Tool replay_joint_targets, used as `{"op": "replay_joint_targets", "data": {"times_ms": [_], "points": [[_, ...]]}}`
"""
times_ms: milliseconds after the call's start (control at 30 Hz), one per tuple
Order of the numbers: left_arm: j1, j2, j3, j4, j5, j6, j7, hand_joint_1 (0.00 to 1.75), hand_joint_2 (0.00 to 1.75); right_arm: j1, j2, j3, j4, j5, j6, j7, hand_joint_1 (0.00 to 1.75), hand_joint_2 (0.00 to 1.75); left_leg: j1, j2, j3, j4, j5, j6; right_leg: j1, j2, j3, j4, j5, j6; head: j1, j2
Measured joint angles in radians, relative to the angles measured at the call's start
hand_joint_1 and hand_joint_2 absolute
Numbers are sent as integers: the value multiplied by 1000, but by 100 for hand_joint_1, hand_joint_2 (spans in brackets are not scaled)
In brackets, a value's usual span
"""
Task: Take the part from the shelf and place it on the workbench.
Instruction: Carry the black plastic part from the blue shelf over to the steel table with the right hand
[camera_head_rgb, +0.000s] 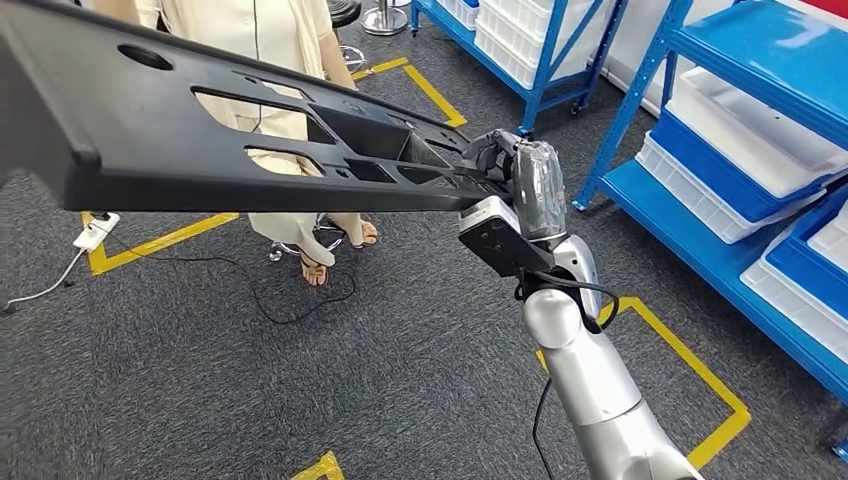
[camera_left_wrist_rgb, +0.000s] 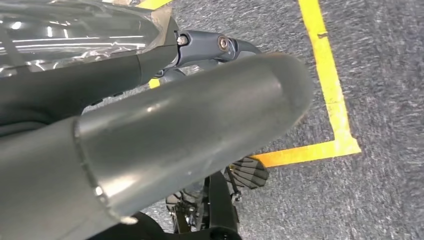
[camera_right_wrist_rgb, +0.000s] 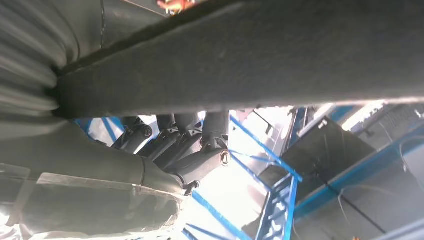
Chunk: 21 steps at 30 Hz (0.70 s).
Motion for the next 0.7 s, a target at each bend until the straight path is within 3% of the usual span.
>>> {"op": "replay_joint_targets", "data": {"times_ms": [67, 133, 200, 267, 333, 400, 467, 500, 567, 633, 700], "points": [[1, -1, -1, 0, -3, 0, 4, 0, 0, 7, -2, -1, -16, -1, -1, 3, 175, 175, 1, -25, 1, 5, -3, -5, -8, 9, 42, -109, 58, 23, 0, 0], [1, -2, -1, 1, -4, 3, 5, 0, 0, 8, -2, -2, -30, -2, -3, 4, 175, 175, 0, -47, -5, 18, -11, -17, -16, 33, 95, -229, 106, 32, 1, 0], [3, -2, -1, 1, -4, 5, 8, 0, 0, 9, -1, -3, -39, 0, -5, 8, 175, 175, 0, -60, -15, 27, -14, -28, -14, 42, 110, -262, 119, 22, 1, 0], [9, -1, -1, 1, -4, 6, 11, 0, 0, 10, 0, -4, -44, 5, -8, 14, 175, 175, 3, -63, -19, 29, -15, -36, -11, 28, 113, -264, 123, 8, 1, 0], [11, -1, -1, 2, -4, 7, 13, 0, 0, 8, 3, -4, -49, 8, -9, 18, 175, 175, 4, -28, -34, 63, -36, -43, -12, 15, 117, -267, 124, -4, -3, 0], [9, -2, -1, 2, -5, 7, 14, 0, 0, 6, 5, -4, -55, 8, -10, 21, 175, 175, 4, 22, -88, 177, -91, -51, -8, -2, 121, -268, 121, -16, -10, 0], [8, -2, -1, 2, -5, 7, 14, 0, 0, 5, 5, -4, -56, 11, -10, 27, 175, 175, 5, 42, -153, 300, -137, -54, -1, -22, 125, -268, 117, -25, -11, 0], [8, -2, -1, 2, -5, 6, 14, 0, 0, 5, 5, -4, -56, 13, -10, 29, 175, 175, 6, 43, -169, 329, -143, -53, 2, -29, 126, -268, 115, -26, -12, 0], [9, -2, -1, 2, -4, 5, 14, 0, 0, 2, 5, -4, -57, 17, -10, 36, 175, 175, 5, 45, -152, 290, -110, -47, 6, -43, 129, -268, 113, -29, -12, 0], [9, -2, -1, 2, -4, 3, 12, 0, 0, -6, 5, -4, -57, 23, -9, 43, 175, 175, -2, 69, -82, 156, -49, -31, 11, -58, 133, -268, 110, -32, -11, 0], [5, -2, -1, 2, -5, -1, 11, 0, 0, -15, 5, -3, -58, 28, -9, 47, 175, 175, -15, 99, -30, 57, -19, -16, 16, -71, 135, -270, 107, -30, -11, 0]]}}
